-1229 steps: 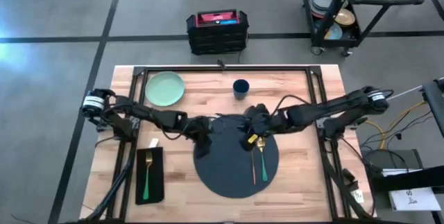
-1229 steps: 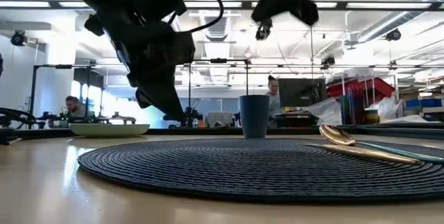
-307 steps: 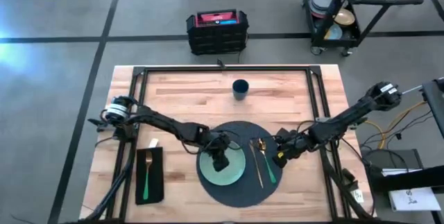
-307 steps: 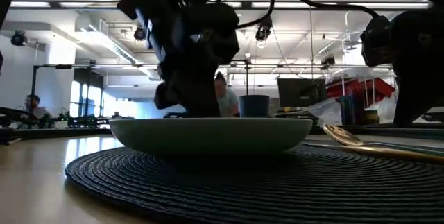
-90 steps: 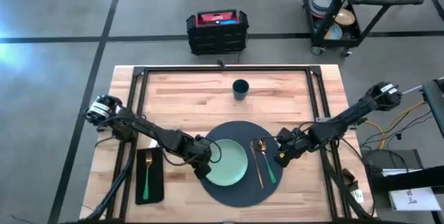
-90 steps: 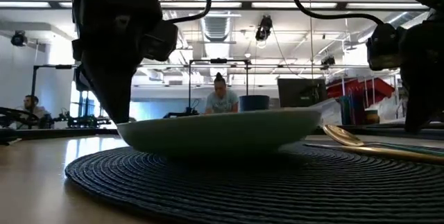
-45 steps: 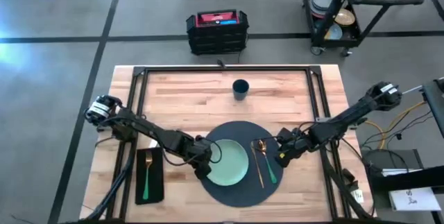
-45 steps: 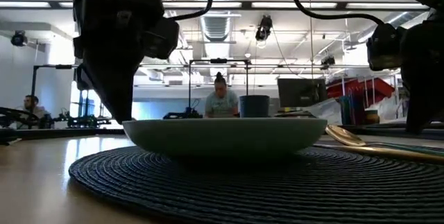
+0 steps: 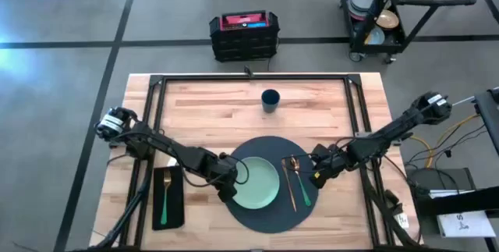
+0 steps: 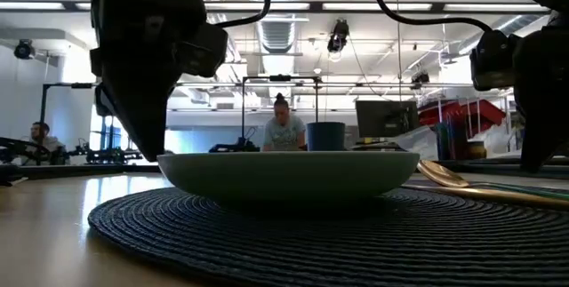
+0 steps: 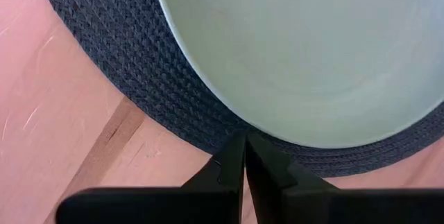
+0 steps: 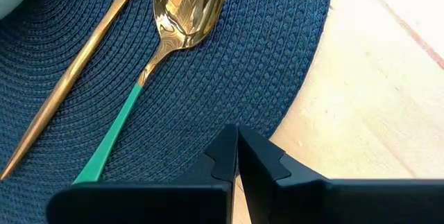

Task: Set table place
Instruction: Adjust the green plate, then adjust the black placemat

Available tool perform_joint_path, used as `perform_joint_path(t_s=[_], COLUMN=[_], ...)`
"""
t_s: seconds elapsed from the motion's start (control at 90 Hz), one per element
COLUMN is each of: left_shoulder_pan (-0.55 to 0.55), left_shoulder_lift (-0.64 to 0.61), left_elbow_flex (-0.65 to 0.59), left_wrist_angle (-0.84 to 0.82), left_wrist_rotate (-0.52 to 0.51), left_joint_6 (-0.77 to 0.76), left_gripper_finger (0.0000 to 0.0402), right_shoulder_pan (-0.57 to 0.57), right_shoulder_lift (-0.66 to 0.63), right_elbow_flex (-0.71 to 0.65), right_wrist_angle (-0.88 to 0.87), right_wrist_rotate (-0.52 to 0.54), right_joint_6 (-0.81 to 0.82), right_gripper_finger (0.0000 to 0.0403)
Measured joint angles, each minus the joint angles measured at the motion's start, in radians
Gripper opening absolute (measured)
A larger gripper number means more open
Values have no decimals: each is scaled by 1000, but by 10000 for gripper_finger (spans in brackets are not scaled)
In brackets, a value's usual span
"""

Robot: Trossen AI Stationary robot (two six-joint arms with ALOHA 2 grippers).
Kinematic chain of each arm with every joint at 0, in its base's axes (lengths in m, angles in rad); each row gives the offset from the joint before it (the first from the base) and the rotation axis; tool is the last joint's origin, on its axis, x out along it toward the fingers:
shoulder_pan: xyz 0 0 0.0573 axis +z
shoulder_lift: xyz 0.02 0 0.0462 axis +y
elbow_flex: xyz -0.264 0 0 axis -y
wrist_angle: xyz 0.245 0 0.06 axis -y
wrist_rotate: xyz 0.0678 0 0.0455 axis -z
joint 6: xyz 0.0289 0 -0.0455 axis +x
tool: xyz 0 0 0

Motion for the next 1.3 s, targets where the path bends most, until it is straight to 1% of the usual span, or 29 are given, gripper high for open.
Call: perform_joint_path(t_s=[0.167, 0.367, 0.578, 0.756, 0.978, 1.1, 1.189, 1.3], left_shoulder_pan=[0, 4, 4, 6, 9, 10, 11, 10], left_shoulder_lift=[1, 2, -5, -46, -89, -81, -70, -64], left_elbow_flex=[-9, -34, -39, -39, -42, -85, -128, -177], left_wrist_angle=[44, 182, 177, 165, 121, 96, 120, 171], left_wrist_rotate=[10, -1, -5, -24, -74, -69, -44, -39], left_joint_6=[0, 2, -3, 3, 85, 144, 169, 192], left_gripper_finger=[0, 0, 0, 0, 0, 0, 0, 0], right_shoulder_pan=[0, 0, 0, 0, 0, 0, 0, 0], right_shoulder_lift=[0, 0, 0, 0, 0, 0, 2, 2], right_elbow_flex=[0, 0, 0, 0, 0, 0, 0, 0], right_wrist_angle=[0, 0, 0, 2, 71, 110, 104, 105], right_wrist_rotate=[0, 0, 0, -19, -25, 19, 50, 53], right_joint_6=[0, -7, -5, 28, 97, 137, 177, 208], right_gripper_finger=[0, 0, 0, 0, 0, 0, 0, 0])
